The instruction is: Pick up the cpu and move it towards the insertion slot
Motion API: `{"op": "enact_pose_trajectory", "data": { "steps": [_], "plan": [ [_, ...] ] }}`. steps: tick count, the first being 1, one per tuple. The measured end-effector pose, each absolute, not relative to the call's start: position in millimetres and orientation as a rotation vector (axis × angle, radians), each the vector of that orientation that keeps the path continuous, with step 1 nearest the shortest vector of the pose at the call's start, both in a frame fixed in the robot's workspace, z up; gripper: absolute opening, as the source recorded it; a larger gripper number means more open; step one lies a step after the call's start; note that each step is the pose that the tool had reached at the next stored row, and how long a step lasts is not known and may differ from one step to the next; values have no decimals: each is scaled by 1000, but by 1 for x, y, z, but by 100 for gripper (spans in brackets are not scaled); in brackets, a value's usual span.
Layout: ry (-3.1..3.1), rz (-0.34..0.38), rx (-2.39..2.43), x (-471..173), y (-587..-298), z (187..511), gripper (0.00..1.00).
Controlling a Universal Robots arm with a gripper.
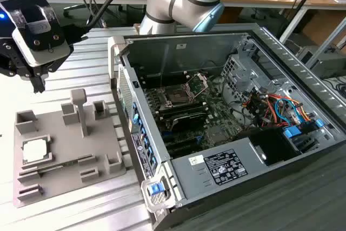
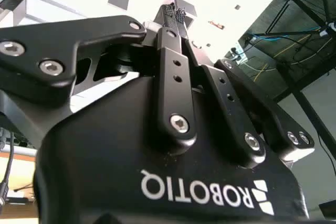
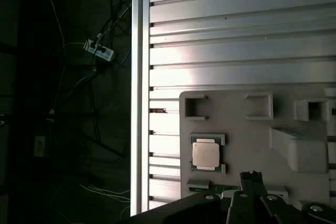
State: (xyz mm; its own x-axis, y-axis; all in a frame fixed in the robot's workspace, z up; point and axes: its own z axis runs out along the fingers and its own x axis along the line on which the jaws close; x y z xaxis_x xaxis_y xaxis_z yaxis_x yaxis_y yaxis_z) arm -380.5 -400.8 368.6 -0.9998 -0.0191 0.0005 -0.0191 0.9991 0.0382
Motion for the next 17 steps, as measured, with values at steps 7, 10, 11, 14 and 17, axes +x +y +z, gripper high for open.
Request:
{"op": "enact_pose_trajectory", "data": {
  "steps": [7, 10, 11, 14, 17],
  "plan": [
    [-3140, -60, 30, -381, -401, 367, 11],
    [-3140, -60, 30, -381, -401, 365, 11],
    [-3140, -60, 30, -382, -401, 365, 11],
    [-3140, -60, 30, -382, -401, 363, 11],
    [-3140, -60, 30, -383, -401, 362, 11]
  ]
}}
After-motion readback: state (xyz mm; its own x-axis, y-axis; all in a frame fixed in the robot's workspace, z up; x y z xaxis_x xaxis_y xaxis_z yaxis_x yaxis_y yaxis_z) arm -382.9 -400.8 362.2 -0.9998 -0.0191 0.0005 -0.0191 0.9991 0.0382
